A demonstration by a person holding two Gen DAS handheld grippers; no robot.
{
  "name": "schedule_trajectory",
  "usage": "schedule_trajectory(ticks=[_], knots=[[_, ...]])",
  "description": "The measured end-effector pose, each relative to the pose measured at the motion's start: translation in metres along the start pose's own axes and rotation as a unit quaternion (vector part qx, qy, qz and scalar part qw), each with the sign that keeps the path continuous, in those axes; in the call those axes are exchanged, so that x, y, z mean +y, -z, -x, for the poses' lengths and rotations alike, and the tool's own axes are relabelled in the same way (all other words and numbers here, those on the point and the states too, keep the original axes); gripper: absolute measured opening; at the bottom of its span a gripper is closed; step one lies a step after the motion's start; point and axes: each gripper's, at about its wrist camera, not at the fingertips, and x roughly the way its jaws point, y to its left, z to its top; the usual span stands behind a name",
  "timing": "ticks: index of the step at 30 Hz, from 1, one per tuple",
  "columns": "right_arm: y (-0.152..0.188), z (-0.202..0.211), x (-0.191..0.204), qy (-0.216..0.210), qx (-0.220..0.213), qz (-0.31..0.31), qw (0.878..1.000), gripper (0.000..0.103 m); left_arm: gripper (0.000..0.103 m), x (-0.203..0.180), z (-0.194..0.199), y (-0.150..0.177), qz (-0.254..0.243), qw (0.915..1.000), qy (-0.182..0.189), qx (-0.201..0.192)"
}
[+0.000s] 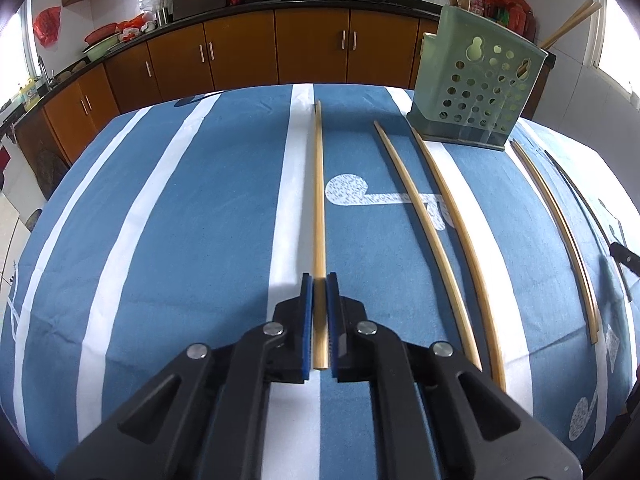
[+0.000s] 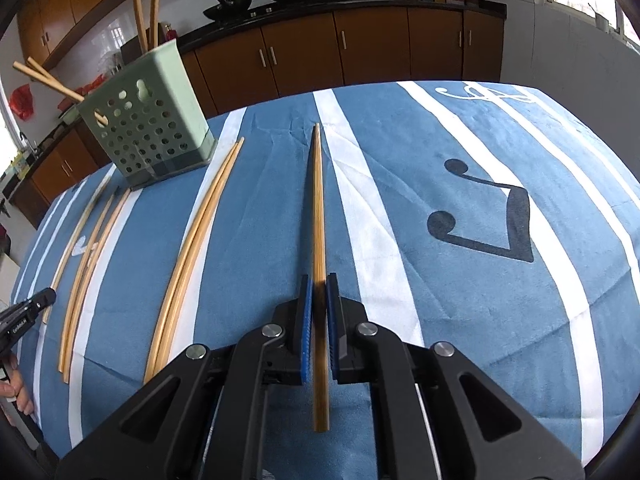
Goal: Organize utensils
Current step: 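Lift the held chopsticks upright with both grippers toward the green holder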
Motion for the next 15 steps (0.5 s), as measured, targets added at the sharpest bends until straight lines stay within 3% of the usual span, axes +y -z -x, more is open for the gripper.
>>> schedule_trajectory(ticks=[9,15], knots=[[-0.030,0.046,-0.006,-0.008,-0.083,-0.014,0.996,0.008,0.008,0.008,0.050,-0.026,0.018,0.9973,0.012,-0.070],[-0.051,0.075,-0.007,-0.013,-0.137,-0.016,0.990,0.008,0.008,0.013,0.090,-0.048,0.033,0.9909,0.027,-0.128]])
